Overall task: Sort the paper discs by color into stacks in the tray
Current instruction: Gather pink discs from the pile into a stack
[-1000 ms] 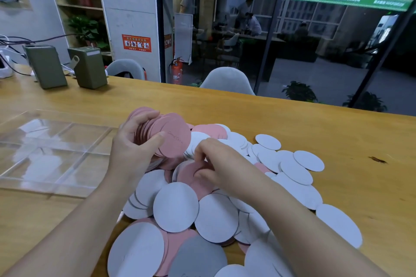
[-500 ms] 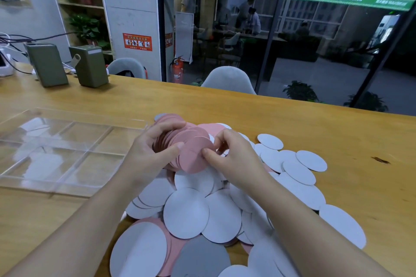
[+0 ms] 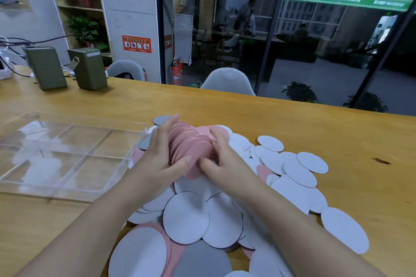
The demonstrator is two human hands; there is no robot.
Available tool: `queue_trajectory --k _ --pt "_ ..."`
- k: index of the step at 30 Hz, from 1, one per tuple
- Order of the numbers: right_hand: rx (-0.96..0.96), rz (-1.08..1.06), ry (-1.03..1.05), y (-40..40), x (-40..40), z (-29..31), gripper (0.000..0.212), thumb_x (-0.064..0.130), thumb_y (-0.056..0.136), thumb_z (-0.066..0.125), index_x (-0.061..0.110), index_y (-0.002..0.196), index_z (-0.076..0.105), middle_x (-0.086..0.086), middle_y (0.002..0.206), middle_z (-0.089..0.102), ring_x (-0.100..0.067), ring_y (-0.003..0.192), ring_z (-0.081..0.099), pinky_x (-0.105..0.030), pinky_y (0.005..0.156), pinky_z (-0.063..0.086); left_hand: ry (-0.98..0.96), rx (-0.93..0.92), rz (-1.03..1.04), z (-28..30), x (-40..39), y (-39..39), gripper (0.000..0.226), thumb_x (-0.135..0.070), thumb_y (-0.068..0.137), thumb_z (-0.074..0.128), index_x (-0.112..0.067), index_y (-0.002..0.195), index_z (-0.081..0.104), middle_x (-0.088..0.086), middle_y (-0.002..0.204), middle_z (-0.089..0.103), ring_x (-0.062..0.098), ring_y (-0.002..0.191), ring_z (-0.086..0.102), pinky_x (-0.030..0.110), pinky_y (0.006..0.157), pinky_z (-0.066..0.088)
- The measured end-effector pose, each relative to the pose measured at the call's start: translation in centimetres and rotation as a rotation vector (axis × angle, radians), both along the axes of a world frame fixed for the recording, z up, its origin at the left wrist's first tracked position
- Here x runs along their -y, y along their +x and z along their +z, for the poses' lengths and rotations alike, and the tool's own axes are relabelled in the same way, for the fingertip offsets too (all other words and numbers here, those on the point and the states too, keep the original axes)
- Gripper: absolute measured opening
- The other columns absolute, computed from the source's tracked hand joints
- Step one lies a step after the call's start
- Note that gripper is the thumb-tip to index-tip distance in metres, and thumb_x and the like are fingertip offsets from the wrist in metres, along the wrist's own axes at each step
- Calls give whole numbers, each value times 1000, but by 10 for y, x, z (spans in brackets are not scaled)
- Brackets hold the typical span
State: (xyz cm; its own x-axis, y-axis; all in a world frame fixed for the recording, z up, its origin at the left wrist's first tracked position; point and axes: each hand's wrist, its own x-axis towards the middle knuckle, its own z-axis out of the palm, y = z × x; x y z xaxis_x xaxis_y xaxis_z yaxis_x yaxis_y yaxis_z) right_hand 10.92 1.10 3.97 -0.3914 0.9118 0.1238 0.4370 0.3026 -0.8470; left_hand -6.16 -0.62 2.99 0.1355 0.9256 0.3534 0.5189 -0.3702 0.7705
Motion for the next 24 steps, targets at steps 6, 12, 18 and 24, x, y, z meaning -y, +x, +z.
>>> queue_trajectory --k 6,12,18,24 --pt "98 68 1 -6 3 -1 68 23 88 42 27 149 11 10 143 39 -7 126 42 -32 107 36 -38 -198 62 0 4 5 76 -64 55 25 -61 120 -14 -27 131 7 -15 115 3 16 102 2" --pt "113 76 65 -5 8 5 58 16 92 45 23 145 24 13 130 43 0 116 43 -14 97 36 -149 53 52 -3 2 -1 88 -53 69 54 -38 140 5 -18 131 28 -11 111 38 8 93 29" --pt "-9 -194 153 5 -26 6 26 16 94 48 20 117 61 14 112 62 -1 103 56 -23 91 45 -107 310 102 -5 -4 -14 68 -33 69 72 -45 123 31 -15 121 48 7 110 54 21 80 50" --pt "352 -326 90 12 -85 -1 36 29 94 51 15 126 57 1 129 58 -18 116 52 -28 91 41 -62 317 34 -3 -1 -16 69 -31 70 63 -73 117 33 -18 126 45 2 110 53 31 91 49"
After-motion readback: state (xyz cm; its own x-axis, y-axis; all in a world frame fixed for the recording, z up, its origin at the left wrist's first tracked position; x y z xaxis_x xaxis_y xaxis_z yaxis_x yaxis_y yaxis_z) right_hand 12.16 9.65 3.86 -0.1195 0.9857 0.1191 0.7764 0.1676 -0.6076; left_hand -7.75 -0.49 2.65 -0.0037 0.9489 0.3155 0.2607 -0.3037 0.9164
